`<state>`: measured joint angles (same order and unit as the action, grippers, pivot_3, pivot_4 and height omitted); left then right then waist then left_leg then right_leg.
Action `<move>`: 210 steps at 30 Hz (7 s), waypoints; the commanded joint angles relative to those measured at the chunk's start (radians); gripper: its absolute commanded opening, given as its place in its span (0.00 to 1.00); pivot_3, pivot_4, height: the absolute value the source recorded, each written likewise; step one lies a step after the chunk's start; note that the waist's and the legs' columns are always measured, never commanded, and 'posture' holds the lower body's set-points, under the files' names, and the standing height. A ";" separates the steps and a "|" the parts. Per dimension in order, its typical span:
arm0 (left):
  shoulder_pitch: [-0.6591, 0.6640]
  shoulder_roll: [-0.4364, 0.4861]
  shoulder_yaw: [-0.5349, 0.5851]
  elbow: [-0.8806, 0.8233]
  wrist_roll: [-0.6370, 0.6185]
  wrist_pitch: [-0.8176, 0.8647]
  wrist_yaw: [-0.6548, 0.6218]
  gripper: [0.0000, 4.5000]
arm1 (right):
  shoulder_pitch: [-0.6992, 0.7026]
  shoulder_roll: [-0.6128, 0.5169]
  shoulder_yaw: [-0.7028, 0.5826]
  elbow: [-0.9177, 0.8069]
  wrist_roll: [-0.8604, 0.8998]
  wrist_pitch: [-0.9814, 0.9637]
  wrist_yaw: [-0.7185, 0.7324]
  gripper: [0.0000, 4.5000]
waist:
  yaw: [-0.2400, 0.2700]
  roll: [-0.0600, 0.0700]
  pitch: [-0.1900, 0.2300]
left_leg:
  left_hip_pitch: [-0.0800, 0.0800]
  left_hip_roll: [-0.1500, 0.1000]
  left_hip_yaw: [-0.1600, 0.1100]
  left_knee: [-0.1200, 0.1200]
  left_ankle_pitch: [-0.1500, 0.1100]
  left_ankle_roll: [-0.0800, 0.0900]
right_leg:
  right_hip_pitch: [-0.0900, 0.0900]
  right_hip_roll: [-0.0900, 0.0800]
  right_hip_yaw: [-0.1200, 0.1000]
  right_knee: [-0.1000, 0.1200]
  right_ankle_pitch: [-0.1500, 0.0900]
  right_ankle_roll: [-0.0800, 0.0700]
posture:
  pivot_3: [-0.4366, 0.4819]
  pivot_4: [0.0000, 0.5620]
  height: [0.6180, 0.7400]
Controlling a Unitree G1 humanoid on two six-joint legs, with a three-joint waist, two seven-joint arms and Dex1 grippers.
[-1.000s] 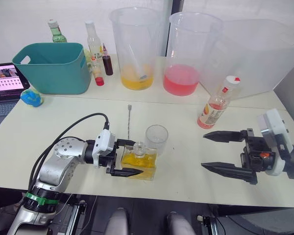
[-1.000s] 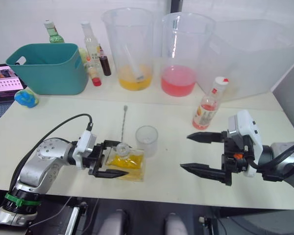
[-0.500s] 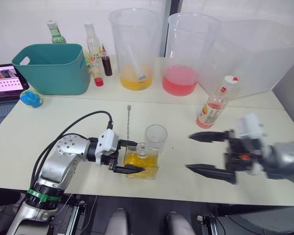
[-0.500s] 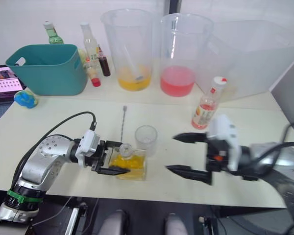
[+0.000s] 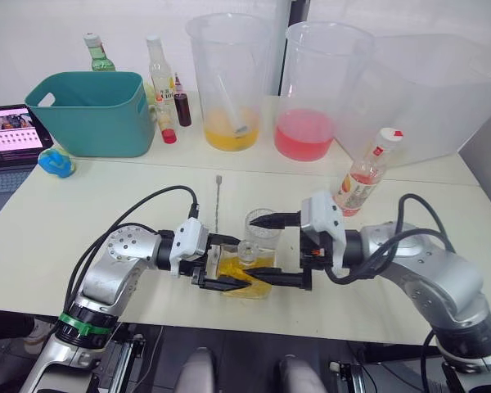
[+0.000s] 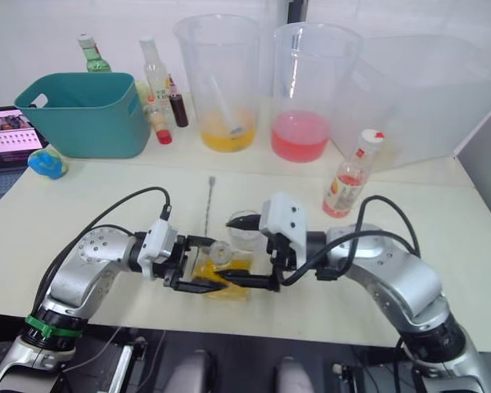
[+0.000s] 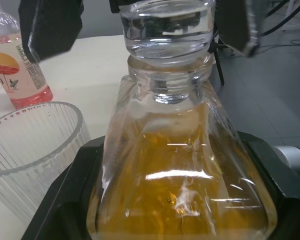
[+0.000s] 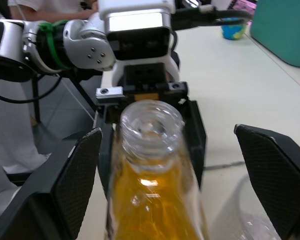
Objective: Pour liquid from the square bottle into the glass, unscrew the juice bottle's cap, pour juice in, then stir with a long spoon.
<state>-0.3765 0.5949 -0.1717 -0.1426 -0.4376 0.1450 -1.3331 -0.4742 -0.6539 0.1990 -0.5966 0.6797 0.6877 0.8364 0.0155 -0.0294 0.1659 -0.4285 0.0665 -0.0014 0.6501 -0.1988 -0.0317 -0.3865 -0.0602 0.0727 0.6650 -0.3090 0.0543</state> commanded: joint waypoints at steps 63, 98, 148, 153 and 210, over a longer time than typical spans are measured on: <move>-0.034 -0.003 -0.099 0.076 0.025 0.030 -0.049 0.62 | 0.572 -0.206 -1.068 0.363 -0.030 -0.153 -0.123 0.25 | -0.010 0.009 -0.009 | 0.007 -0.001 0.001 -0.004 -0.001 0.001 | 0.008 0.000 0.001 -0.006 0.000 0.000 | 0.48 0.27 0.90; 0.080 0.030 -0.028 -0.036 0.024 0.054 0.052 0.62 | 0.029 0.210 -0.723 1.104 -0.375 -0.573 -0.760 0.25 | -0.030 0.021 -0.012 | 0.012 -0.001 0.001 -0.008 -0.001 0.001 | 0.014 0.000 0.002 -0.009 0.000 0.000 | 0.48 0.27 0.90; 0.246 0.116 0.167 -0.326 -0.199 0.279 0.171 0.62 | 0.334 -0.393 -0.562 0.138 0.320 0.124 0.215 0.99 | -0.034 0.013 -0.007 | 0.011 0.002 0.001 -0.009 -0.003 0.005 | 0.015 0.002 0.002 -0.017 -0.001 0.000 | 0.48 0.27 0.90; 0.336 0.176 0.338 -0.396 -0.302 0.388 0.264 0.62 | 0.232 -0.362 -0.467 0.192 0.282 0.095 0.244 0.99 | -0.033 0.012 -0.006 | 0.008 0.002 0.000 -0.009 -0.003 0.005 | 0.013 0.002 0.001 -0.017 -0.001 0.000 | 0.48 0.27 0.90; -0.217 -0.021 -0.046 0.079 0.695 -0.350 0.820 0.62 | 0.331 -0.169 -0.494 0.067 0.138 -0.017 0.025 0.99 | -0.003 0.003 -0.001 | -0.003 -0.001 0.000 -0.003 -0.002 0.004 | -0.003 0.000 0.001 -0.003 0.000 -0.001 | 0.48 0.27 0.90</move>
<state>-0.5498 0.5811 -0.2458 -0.0174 0.2451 -0.1363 -0.5611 -0.1426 -0.8153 -0.2593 -0.5023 0.8191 0.6944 0.8633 0.0124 -0.0260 0.1649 -0.4319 0.0655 -0.0013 0.6469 -0.2010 -0.0282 -0.3895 -0.0598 0.0736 0.6626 -0.3088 0.0537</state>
